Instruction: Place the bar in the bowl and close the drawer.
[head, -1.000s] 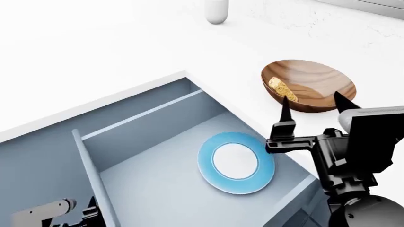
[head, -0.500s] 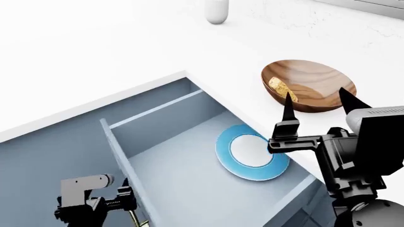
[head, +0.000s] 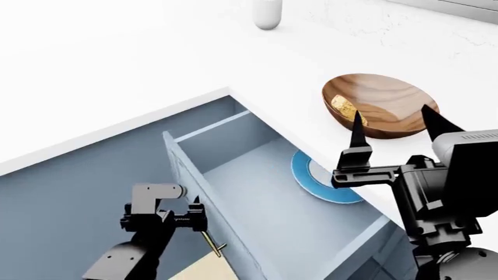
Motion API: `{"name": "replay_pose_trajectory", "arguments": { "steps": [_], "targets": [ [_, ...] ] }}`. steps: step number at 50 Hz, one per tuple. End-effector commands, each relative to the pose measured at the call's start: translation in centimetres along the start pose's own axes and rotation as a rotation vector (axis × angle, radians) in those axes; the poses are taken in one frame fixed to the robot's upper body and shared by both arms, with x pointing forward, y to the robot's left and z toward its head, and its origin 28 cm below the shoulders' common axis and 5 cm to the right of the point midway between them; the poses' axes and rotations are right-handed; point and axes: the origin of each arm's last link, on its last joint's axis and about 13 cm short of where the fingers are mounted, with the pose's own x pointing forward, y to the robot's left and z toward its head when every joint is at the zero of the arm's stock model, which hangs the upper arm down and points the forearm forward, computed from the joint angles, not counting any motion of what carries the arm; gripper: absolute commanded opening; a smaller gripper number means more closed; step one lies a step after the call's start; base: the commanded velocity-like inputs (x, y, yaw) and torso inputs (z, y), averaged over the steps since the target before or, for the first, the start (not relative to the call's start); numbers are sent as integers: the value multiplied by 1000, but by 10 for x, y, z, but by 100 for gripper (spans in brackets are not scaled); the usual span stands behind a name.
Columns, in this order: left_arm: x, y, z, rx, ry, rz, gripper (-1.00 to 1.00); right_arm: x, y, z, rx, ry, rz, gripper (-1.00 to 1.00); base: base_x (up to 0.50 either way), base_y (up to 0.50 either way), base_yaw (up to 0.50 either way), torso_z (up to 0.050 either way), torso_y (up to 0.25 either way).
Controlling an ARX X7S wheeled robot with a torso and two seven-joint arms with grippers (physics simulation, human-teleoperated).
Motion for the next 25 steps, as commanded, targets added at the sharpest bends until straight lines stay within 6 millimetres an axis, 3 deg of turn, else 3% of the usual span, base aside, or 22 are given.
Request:
{"name": "replay_pose_trajectory", "arguments": {
  "steps": [1, 23, 25],
  "targets": [
    [28, -21, 14, 23, -10, -71, 100, 0, 0, 3, -2, -7, 2, 100, 0, 0, 0, 0, 0],
    [77, -66, 25, 74, 28, -175, 100, -3, -1, 6, -11, -13, -2, 100, 0, 0, 0, 0, 0],
    [85, -83, 43, 70, -1, -193, 100, -3, -3, 5, -12, -11, -7, 100, 0, 0, 0, 0, 0]
  ]
}}
